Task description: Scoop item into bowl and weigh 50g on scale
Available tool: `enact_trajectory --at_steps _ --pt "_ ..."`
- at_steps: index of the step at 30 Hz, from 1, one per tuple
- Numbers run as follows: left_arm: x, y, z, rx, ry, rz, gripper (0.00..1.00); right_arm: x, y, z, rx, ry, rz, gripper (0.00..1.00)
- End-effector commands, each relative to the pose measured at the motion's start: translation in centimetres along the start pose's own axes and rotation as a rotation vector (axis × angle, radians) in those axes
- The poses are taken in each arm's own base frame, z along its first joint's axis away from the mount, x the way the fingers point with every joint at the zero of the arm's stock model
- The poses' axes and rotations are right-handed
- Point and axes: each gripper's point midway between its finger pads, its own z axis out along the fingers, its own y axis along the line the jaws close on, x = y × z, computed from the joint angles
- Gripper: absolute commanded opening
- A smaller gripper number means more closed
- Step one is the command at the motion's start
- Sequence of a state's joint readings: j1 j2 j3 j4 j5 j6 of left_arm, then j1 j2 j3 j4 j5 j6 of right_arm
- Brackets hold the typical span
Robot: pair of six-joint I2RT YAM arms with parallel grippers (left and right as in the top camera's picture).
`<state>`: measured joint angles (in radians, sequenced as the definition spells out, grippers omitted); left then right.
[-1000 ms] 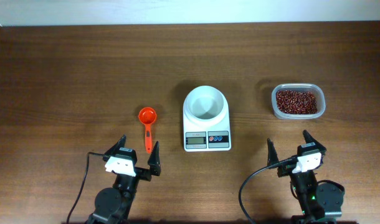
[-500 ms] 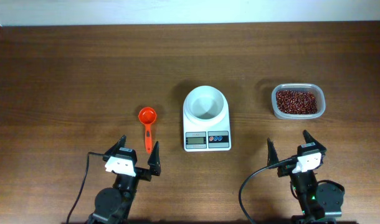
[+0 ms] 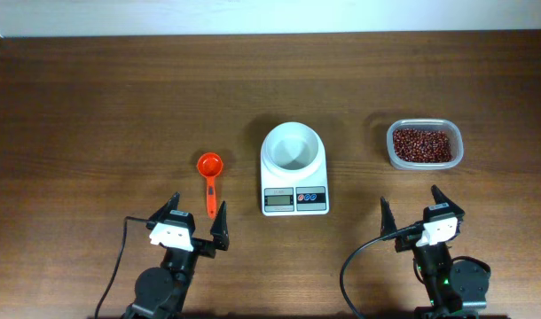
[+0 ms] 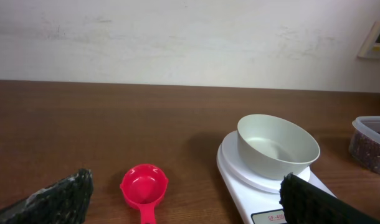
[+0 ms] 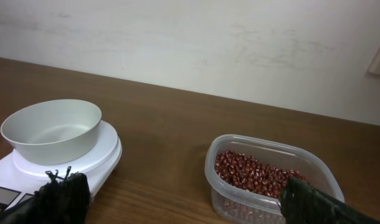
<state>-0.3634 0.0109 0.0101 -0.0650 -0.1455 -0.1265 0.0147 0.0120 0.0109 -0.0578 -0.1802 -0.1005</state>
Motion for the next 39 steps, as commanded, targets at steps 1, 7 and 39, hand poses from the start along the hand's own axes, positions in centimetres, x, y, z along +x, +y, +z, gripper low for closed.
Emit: enact_trajectory --at_steps 1,7,39 --pt "0.1 0.0 0.0 0.004 0.004 0.016 0.99 0.2 0.0 0.0 0.000 0.003 0.012 0.99" --pt "0.1 0.0 0.0 0.004 0.004 0.016 0.99 0.2 0.0 0.0 0.001 0.004 0.012 0.99" --pt "-3.8 -3.0 11.0 -0.030 1.142 0.193 0.84 0.2 0.0 0.0 0.000 0.003 0.012 0.99"
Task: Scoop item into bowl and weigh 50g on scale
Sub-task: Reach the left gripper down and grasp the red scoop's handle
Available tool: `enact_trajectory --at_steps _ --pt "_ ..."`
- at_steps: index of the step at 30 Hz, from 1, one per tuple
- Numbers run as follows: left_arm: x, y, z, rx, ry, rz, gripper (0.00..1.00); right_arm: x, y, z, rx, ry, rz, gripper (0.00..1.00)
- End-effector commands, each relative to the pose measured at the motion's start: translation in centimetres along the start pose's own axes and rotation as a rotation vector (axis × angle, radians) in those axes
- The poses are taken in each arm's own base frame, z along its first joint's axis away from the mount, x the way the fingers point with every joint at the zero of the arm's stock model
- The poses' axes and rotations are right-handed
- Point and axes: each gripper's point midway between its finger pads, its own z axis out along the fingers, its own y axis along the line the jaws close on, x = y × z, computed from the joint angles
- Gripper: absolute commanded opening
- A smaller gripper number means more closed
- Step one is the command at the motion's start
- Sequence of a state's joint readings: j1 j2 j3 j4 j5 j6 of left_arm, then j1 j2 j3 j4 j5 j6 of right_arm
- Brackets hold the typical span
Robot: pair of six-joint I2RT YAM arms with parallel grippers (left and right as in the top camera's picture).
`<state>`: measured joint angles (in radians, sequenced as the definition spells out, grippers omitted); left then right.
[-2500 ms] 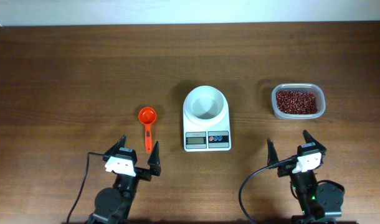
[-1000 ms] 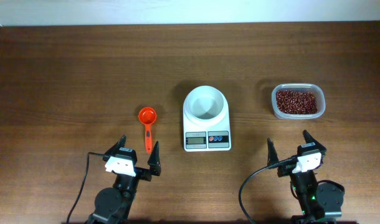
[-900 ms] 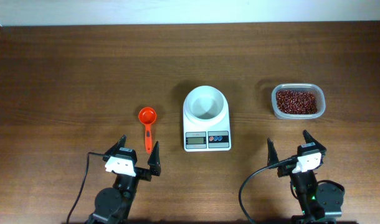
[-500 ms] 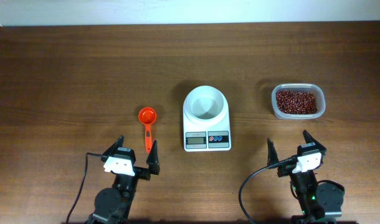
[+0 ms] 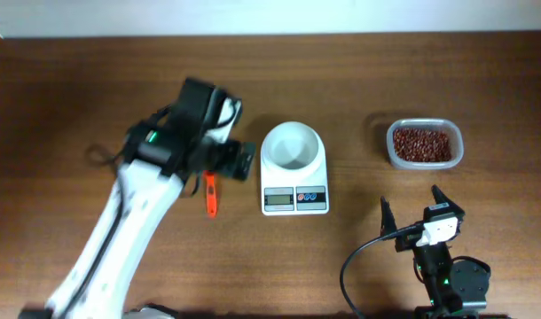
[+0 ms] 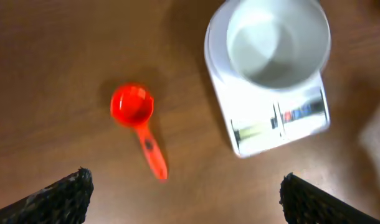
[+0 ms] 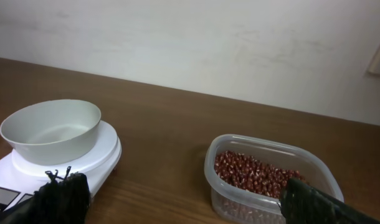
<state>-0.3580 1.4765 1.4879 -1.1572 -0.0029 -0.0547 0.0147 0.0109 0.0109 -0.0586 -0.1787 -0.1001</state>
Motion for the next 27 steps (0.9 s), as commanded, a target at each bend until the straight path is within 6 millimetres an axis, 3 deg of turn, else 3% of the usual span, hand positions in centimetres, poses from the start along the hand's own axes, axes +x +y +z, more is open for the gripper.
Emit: enact_trajectory --at_steps 1,2,5,7,10,13,17,20,21,24,26,27 --pt "-1.1 2.4 3.2 -0.089 0.063 -0.046 0.54 0.2 0.1 0.0 -0.001 0.004 0.011 0.99" --pt "-1.4 4.3 3.2 -0.110 0.046 -0.166 0.28 0.2 0.1 0.0 -0.001 0.004 0.012 0.99" --pt "-1.3 9.6 2.8 -0.151 0.021 -0.334 0.10 0.2 0.1 0.0 -0.001 0.004 0.011 0.99" --pt "-1.0 11.2 2.6 -0.169 0.020 -0.373 0.04 0.2 0.1 0.0 -0.001 0.004 0.011 0.99" --pt "-0.4 10.9 3.8 -0.152 0.055 -0.376 0.00 0.2 0.1 0.0 -0.001 0.004 0.011 0.99" --pt "1.7 10.4 8.0 -0.118 0.188 -0.382 0.00 0.2 0.1 0.0 -0.001 0.004 0.011 0.99" --pt "3.2 9.3 12.0 -0.042 0.305 -0.373 0.00 0.2 0.1 0.0 -0.001 0.004 0.011 0.99" --pt "5.8 8.2 13.8 0.000 0.441 -0.363 0.11 0.2 0.1 0.0 -0.001 0.004 0.011 0.99" --pt "6.7 7.5 13.7 0.006 0.477 -0.344 0.29 0.2 0.1 0.0 -0.001 0.004 0.011 0.99" --pt "7.6 5.9 11.9 0.014 0.526 -0.309 0.37 0.2 0.1 0.0 -0.001 0.004 0.011 0.99" --pt "7.1 5.0 10.8 0.007 0.493 -0.272 0.77 0.2 0.1 0.0 -0.001 0.004 0.011 0.99" --pt "7.4 4.8 11.0 0.006 0.501 -0.264 0.78 0.2 0.1 0.0 -0.001 0.004 0.011 0.99"
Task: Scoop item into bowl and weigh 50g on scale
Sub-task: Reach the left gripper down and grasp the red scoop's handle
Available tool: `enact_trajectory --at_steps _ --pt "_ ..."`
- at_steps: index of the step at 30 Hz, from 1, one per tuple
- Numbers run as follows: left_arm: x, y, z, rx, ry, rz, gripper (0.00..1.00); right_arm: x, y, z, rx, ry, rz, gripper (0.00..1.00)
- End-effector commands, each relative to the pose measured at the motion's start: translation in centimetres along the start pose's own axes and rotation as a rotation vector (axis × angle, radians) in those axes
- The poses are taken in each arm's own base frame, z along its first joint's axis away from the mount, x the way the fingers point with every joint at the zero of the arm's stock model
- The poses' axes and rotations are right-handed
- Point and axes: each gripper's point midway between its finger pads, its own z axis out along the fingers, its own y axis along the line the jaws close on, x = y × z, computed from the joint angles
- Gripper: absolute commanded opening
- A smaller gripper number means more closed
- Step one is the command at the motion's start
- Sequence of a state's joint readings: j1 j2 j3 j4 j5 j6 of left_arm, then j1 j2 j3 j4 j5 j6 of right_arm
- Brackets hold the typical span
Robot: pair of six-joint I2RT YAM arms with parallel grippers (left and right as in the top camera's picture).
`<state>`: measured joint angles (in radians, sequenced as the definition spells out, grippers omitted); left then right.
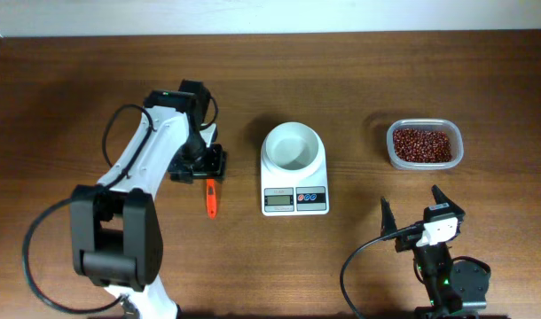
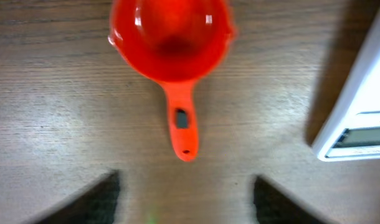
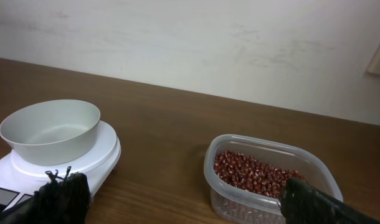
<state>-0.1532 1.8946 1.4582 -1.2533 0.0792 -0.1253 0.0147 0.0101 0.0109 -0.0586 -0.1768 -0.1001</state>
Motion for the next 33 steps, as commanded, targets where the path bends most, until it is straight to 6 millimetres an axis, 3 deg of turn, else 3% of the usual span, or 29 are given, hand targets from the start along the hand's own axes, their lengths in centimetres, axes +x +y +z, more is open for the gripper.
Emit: enact_trajectory --at_steps 1,3,5,9,13,17,21,26,33 --pt "1.0 -0.8 -0.1 0.004 -0.023 0.029 0.78 0.2 0.1 0.0 -0.003 0.004 0.012 0.99" --pt "1.4 -0.5 3.4 0.005 -0.027 -0.012 0.80 0.2 0.1 0.0 -0.003 0.004 0.012 0.99" --pt "1.1 -0.4 4.8 0.009 -0.055 -0.015 0.80 0.2 0.1 0.0 -0.003 0.004 0.012 0.99" --pt "-0.4 -0.3 5.6 0.009 -0.128 -0.009 0.82 0.2 0.1 0.0 -0.003 0.004 0.012 0.99" --pt "-1.0 1.1 5.5 -0.074 -0.158 -0.055 0.99 0.2 0.1 0.0 -0.003 0.004 0.012 0.99" --pt "-1.4 1.0 5.5 -0.070 -0.172 -0.054 0.99 0.2 0.1 0.0 -0.003 0.004 0.012 0.99" --pt "0.3 1.2 6.6 -0.069 -0.120 -0.056 1.00 0.2 0.1 0.0 -0.003 0.004 0.012 0.99" --pt "-0.8 1.0 6.9 -0.055 -0.172 -0.058 0.58 0.2 0.1 0.0 -0.003 0.004 0.012 0.99" --pt "-2.5 0.7 7.0 -0.036 -0.247 -0.092 0.38 0.2 0.1 0.0 -0.003 0.004 0.012 0.99"
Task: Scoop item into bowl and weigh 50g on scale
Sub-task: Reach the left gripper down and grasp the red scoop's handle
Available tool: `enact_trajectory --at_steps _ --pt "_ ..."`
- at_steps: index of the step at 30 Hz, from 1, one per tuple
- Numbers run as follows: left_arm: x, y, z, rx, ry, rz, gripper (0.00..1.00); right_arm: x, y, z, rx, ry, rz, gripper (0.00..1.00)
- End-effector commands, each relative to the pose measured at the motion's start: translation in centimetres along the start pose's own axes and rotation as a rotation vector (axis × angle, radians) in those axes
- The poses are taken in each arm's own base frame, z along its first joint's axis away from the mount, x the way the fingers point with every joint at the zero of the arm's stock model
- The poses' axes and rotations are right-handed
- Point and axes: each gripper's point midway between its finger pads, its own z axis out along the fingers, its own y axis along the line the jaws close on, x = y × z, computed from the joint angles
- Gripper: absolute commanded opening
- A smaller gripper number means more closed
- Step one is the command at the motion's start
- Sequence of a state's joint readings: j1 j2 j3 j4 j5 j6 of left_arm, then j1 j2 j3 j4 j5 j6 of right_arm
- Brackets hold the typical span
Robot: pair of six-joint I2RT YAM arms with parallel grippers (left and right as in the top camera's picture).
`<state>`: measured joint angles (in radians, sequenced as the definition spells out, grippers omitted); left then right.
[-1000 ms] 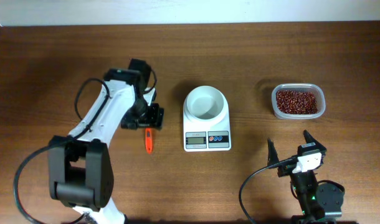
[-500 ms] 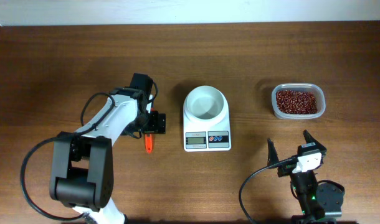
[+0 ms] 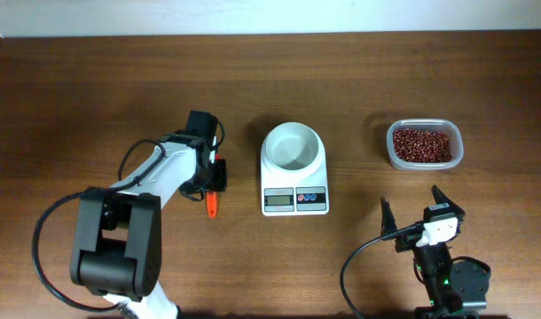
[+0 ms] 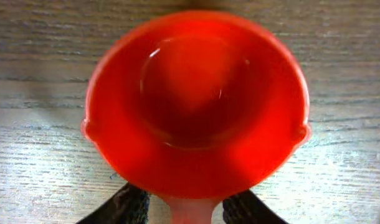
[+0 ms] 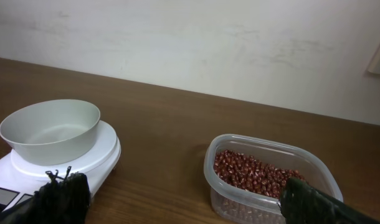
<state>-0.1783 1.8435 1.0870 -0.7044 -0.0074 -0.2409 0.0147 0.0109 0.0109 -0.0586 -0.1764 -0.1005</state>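
The red scoop (image 4: 196, 106) lies on the table and its cup fills the left wrist view; in the overhead view only the end of its handle (image 3: 211, 206) shows. My left gripper (image 4: 190, 211) is low over it, open, its fingers (image 4: 131, 205) on either side of the handle just behind the cup, with narrow gaps. The white bowl (image 3: 293, 146) stands empty on the white scale (image 3: 294, 200). Red beans fill a clear tub (image 3: 423, 144) at the right. My right gripper (image 3: 411, 204) rests open at the near edge, holding nothing.
The left arm (image 3: 164, 173) reaches in from the near left. In the right wrist view the bowl (image 5: 50, 127) is at the left and the bean tub (image 5: 265, 174) at the right, with bare wood between them. A pale wall (image 5: 190, 43) stands behind the table.
My left gripper has dropped closer to the scoop, whose cup now fills its view. Its fingers stand nearer together, one on each side of the handle. The right arm has not moved.
Both grippers first rested open at the near edge, with the scoop left of the scale. Then the left arm was stretched out high above the scoop and scale. Later it hung lower over the scoop's handle, and now its fingers straddle the handle just behind the cup.
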Motion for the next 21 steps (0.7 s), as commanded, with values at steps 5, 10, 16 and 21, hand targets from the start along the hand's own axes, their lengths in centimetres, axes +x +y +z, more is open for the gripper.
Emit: enact_trajectory --at_steps 5,10,16,21 --pt "0.0 -0.6 0.0 0.033 -0.006 -0.011 0.12 0.2 0.1 0.0 -0.003 0.003 0.012 0.99" --pt "-1.1 -1.1 -2.6 0.054 -0.029 -0.011 0.09 0.2 0.1 0.0 -0.003 0.004 0.012 0.99" --pt "-3.6 -0.5 -11.2 0.150 -0.021 -0.135 0.10 0.2 0.1 0.0 -0.003 0.003 0.012 0.99" --pt "-3.2 -2.5 -12.2 0.299 0.021 -0.149 0.07 0.2 0.1 0.0 -0.004 0.003 0.012 0.99"
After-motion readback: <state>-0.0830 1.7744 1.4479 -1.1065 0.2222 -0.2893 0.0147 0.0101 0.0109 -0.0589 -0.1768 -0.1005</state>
